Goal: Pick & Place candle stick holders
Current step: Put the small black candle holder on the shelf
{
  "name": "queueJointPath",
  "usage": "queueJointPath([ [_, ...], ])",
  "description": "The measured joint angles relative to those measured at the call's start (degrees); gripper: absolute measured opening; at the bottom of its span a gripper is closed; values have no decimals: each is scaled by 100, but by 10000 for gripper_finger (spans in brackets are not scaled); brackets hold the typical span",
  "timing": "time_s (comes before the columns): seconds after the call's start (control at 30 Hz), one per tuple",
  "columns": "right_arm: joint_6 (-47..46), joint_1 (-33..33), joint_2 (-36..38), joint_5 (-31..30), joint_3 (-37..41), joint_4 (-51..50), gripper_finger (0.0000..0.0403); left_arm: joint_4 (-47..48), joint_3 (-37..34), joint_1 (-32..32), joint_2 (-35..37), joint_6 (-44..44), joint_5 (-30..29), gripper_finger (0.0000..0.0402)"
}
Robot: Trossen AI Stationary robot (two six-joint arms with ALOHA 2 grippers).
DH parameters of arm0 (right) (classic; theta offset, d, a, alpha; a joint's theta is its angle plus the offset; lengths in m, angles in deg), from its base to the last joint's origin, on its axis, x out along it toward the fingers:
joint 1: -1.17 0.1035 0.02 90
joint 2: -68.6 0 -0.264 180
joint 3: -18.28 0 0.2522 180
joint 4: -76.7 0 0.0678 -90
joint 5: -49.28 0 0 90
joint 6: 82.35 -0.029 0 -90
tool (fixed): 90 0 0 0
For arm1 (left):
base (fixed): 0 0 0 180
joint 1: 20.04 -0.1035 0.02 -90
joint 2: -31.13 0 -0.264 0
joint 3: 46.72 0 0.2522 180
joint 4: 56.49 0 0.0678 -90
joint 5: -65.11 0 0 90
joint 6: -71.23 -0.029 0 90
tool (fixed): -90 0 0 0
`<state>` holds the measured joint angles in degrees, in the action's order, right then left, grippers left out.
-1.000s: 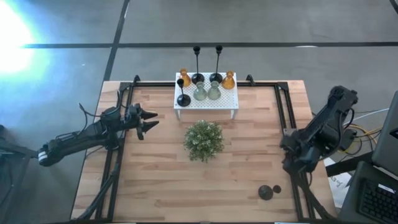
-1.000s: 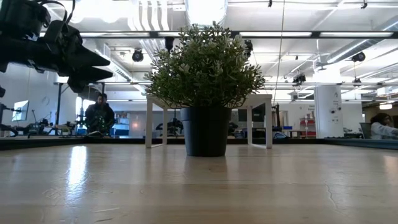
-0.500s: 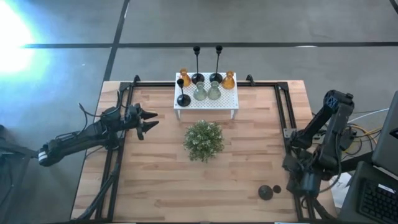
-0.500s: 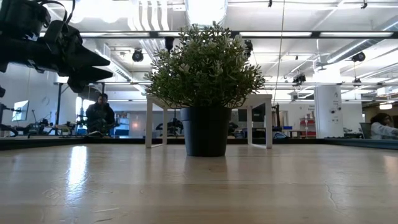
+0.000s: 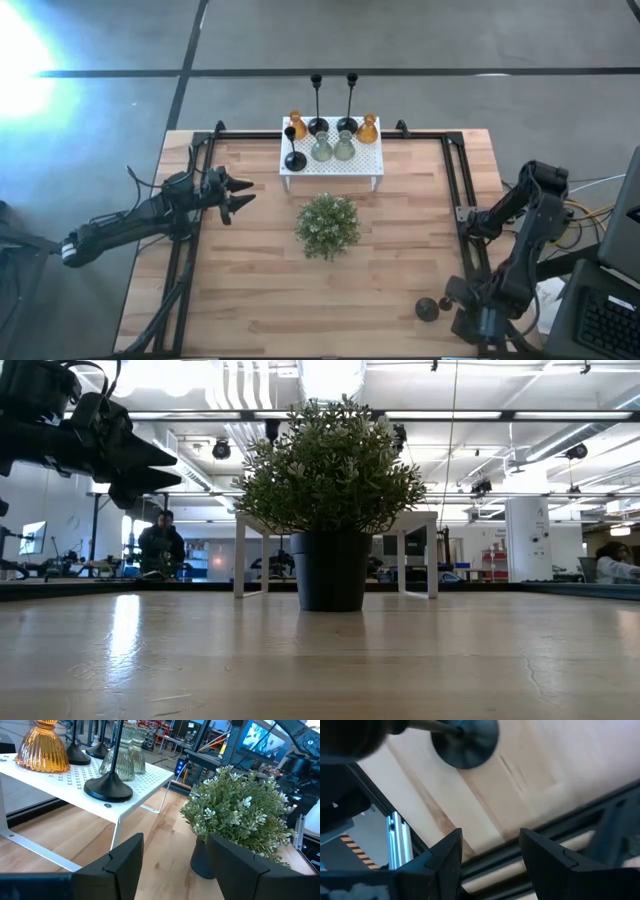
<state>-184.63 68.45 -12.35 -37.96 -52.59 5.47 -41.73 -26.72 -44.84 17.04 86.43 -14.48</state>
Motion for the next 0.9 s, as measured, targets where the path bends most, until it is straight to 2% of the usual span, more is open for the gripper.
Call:
queueJointPath([
  [0.13, -20, 0, -186, -216, -23, 195, 189, 3, 0, -2, 0, 0, 0, 222],
  [0.63, 31, 9, -358, -1798, -341, 200, 189, 23, 0, -2, 0, 0, 0, 222],
  [0.8, 61, 9, -358, -1981, -293, 196, 189, 37, 0, 0, 0, 0, 0, 222],
  [0.9, 67, 9, -358, -2289, -281, 198, 189, 37, 0, -2, 0, 0, 0, 223],
])
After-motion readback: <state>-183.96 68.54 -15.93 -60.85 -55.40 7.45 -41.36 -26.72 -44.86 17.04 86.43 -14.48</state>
